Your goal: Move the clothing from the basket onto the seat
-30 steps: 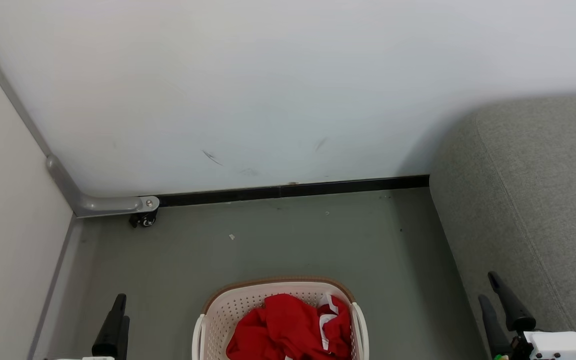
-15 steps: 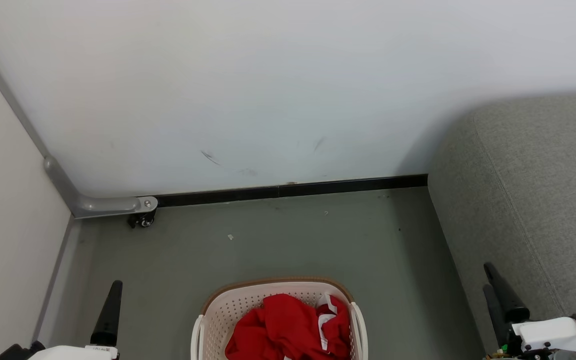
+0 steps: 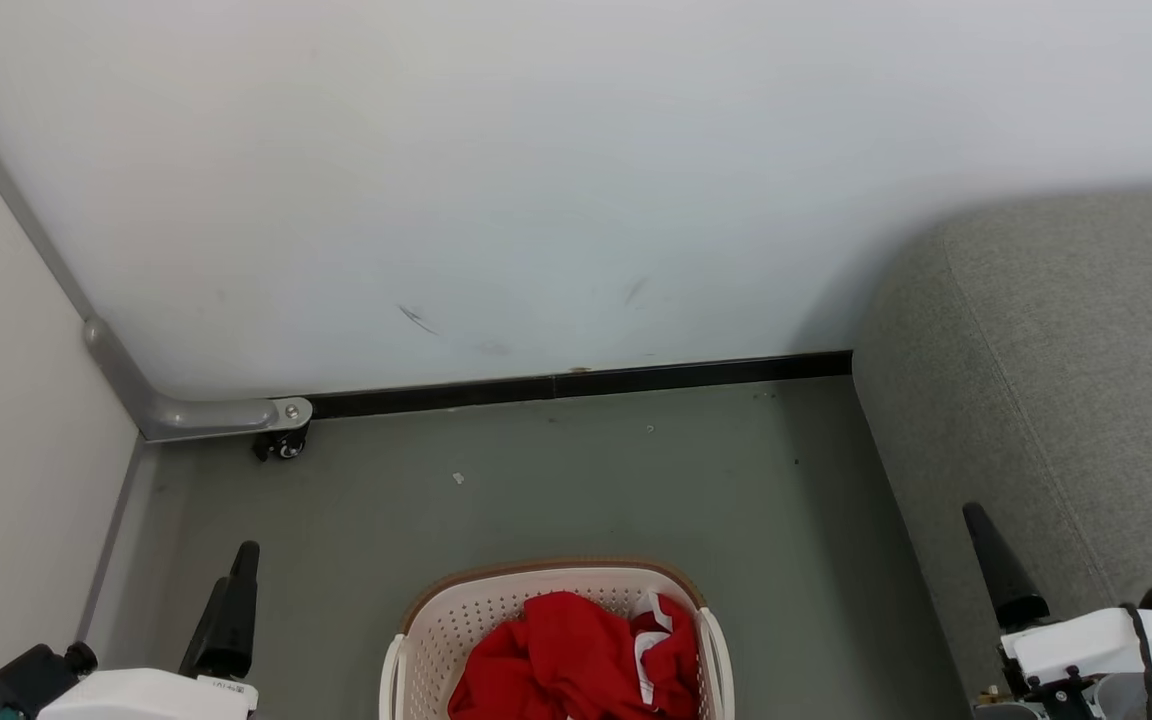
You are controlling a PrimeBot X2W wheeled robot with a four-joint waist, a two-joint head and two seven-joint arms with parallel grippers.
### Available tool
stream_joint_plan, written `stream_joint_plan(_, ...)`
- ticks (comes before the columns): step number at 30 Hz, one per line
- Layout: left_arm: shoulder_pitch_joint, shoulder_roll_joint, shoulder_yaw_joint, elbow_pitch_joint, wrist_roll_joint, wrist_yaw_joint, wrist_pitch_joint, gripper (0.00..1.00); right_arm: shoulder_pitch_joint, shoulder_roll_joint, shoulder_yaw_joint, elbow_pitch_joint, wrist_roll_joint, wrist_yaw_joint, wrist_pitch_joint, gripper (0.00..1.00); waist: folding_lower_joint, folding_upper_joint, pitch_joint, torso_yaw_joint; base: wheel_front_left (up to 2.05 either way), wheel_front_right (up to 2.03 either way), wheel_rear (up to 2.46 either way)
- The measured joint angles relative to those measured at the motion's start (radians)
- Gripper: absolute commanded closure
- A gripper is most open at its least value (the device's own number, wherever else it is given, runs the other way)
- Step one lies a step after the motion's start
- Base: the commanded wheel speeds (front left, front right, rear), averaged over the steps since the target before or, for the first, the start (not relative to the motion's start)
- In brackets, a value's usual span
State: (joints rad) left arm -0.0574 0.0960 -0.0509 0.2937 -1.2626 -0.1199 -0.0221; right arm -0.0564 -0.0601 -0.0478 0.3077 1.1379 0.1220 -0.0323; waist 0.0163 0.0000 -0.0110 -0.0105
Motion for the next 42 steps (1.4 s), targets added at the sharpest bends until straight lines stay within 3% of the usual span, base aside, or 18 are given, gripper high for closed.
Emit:
stream_joint_plan(9, -0.019, 0.002, 0.006, -0.032, 0.158, -0.001, -0.034, 0.0, -0.014, 0.004, 0.012, -0.019, -0.163, 0.0, -0.031, 0.0, 0.0008, 0.0, -0.003, -0.001, 0.0, 0.0, 0.0)
stream_joint_plan(26, -0.019, 0.002, -0.013, -0.093, 0.437, -0.002, -0.095, 0.0, -0.015, 0.018, 0.015, -0.049, -0.441, 0.001, -0.09, 0.0, -0.0127, 0.0, 0.01, -0.005, 0.0, 0.0, 0.0)
stream_joint_plan(42, -0.021, 0.002, -0.029, -0.138, 0.651, -0.003, -0.148, 0.0, -0.037, 0.02, 0.025, -0.074, -0.679, 0.001, -0.14, 0.0, -0.0153, 0.0, 0.029, -0.011, 0.0, 0.0, 0.0)
